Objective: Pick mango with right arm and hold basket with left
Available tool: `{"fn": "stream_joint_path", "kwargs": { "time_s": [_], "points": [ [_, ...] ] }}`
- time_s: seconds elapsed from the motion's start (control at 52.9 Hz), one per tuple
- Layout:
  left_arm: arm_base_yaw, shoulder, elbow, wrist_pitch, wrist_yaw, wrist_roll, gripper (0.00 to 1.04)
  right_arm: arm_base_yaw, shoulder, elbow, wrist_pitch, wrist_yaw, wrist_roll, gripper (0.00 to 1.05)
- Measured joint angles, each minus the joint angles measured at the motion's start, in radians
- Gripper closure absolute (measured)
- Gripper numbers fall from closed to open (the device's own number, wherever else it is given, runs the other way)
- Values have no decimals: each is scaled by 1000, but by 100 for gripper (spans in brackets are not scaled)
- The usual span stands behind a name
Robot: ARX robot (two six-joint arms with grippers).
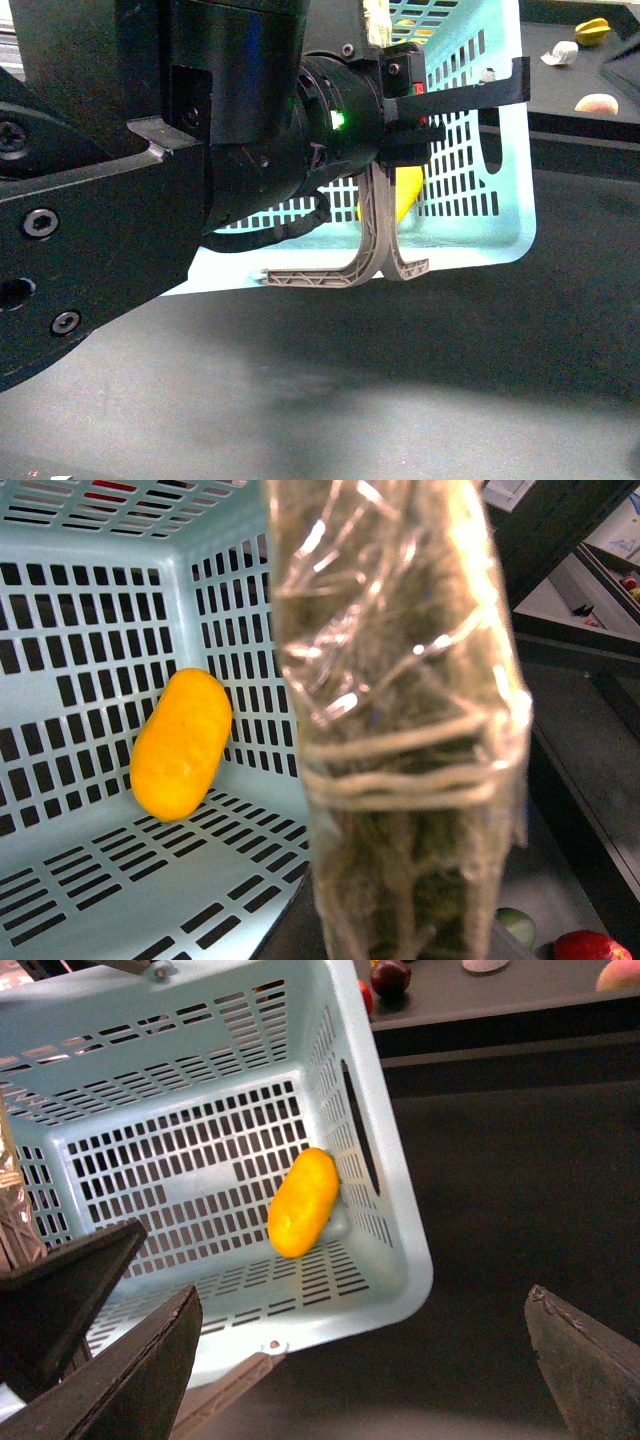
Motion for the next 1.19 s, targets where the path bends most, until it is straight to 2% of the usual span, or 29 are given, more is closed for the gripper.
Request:
{"fn": "stream_joint_path", "kwargs": {
  "time_s": [0.189,0.416,0.511,0.567,0.719,0.964,1.059,1.191],
  "points": [
    [0,0,0,0,-4,0,100,-19,-352,-72,-238,51,-11,8],
    [0,0,0,0,-3,0,100,-24,-404,-89,-224,62,-23,10],
    [0,1,0,0,-2,0,100,-50,-444,-216,91,58,-183,27],
    [0,1,0,0,-1,0,100,-69,-470,-248,168,40,-250,36],
    [0,1,0,0,-4,0,100,-114,-531,-282,175,0,-320,57],
    [0,1,0,0,-4,0,100,-168,-606,-322,131,-53,-346,90],
    [0,1,0,0,-3,0,100,-237,-644,-332,108,-150,-352,104],
    [0,1,0,0,-3,0,100,-286,-688,-346,79,-163,-354,103]
  ]
}}
